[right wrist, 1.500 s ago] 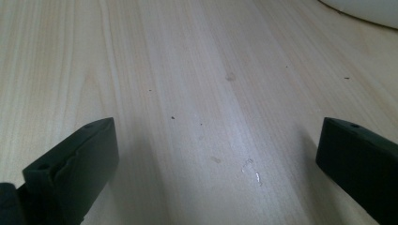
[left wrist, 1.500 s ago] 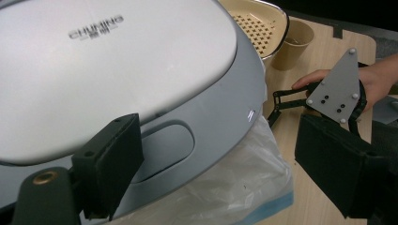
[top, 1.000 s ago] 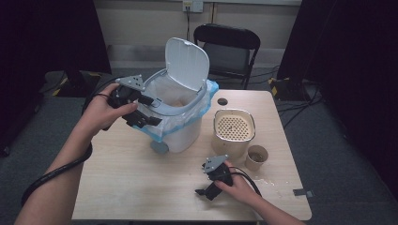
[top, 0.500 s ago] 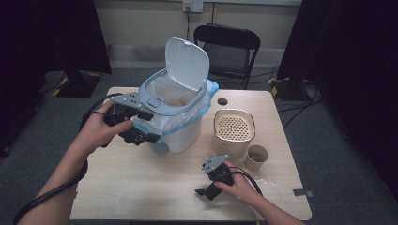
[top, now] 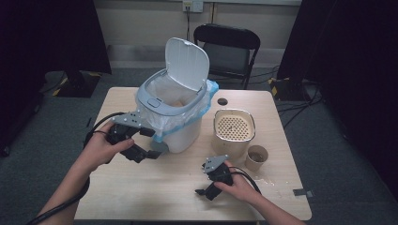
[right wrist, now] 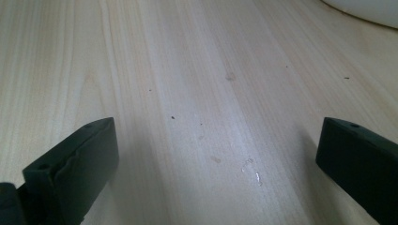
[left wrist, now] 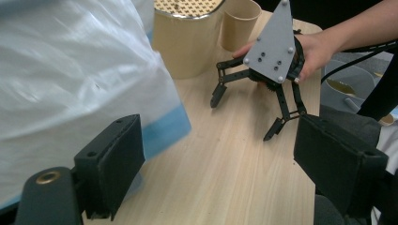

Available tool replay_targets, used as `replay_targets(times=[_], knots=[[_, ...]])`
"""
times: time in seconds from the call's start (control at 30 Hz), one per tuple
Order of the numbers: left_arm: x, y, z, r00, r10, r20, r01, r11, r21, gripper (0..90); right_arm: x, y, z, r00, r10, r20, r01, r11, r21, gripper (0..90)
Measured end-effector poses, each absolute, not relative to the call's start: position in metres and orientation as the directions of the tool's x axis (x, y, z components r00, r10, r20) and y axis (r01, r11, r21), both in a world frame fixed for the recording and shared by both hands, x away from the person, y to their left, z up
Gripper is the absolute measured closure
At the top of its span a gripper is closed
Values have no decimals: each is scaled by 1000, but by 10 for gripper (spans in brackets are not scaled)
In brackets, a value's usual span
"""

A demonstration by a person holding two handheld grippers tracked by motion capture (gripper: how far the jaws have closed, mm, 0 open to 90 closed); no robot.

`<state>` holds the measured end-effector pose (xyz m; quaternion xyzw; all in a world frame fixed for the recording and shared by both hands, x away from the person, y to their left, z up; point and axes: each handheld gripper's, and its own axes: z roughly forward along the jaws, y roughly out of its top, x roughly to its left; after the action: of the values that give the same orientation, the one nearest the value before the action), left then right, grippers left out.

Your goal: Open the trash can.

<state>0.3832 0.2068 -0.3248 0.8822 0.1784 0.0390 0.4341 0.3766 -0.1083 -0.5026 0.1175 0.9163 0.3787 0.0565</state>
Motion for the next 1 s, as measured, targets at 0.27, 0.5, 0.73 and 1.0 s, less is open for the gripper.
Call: replay_targets(times=[0.27, 0.5, 0.73, 1.0], knots=[[375, 202, -349, 934, 336, -117, 296, -548, 782, 159, 376, -108, -503, -966, 259, -13, 174, 686, 707, 0], [373, 198, -369, 936, 329, -123, 297, -555, 777, 160, 377, -108, -503, -966, 259, -13, 174, 686, 707, 0], [369, 190, -389, 940, 317, -127, 291, -551, 782, 160, 376, -109, -502, -966, 257, -8, 177, 686, 706, 0], [366, 178, -409, 949, 288, -130, 279, -571, 772, 160, 376, -109, -502, -966, 257, -7, 178, 686, 705, 0]])
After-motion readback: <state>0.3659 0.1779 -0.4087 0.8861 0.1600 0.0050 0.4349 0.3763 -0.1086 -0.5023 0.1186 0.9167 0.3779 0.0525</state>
